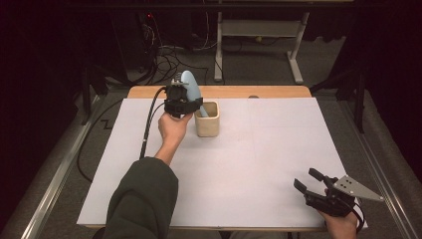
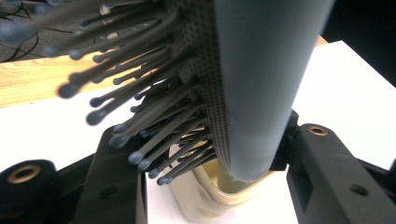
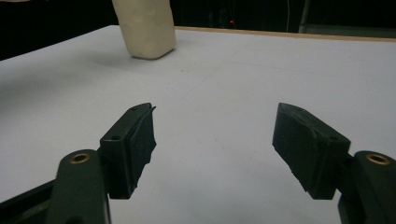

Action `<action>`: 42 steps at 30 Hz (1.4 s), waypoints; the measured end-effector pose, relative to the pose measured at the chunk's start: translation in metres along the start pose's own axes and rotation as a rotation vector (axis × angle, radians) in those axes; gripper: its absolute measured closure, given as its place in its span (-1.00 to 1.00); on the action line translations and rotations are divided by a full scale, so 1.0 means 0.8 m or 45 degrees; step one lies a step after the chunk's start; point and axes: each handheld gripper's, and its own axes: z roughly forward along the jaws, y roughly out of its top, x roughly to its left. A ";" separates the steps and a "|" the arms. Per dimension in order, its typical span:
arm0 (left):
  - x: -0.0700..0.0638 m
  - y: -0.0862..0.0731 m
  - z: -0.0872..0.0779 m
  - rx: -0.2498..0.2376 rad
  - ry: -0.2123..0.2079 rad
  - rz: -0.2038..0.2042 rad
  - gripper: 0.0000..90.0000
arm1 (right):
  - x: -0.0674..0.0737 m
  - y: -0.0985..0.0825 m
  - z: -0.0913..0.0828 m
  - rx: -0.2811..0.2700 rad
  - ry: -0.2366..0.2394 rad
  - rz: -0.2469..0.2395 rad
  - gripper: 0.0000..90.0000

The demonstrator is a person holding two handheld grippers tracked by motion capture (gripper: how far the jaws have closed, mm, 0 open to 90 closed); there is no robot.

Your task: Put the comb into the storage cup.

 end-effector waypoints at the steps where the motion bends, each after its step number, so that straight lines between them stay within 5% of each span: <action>1: 0.000 -0.001 0.001 0.005 0.007 -0.004 0.20 | 0.000 0.000 0.000 -0.001 0.000 -0.001 -0.33; 42: -0.001 -0.012 0.022 0.104 0.041 0.043 0.10 | -0.002 0.000 -0.001 0.000 0.006 0.010 -0.33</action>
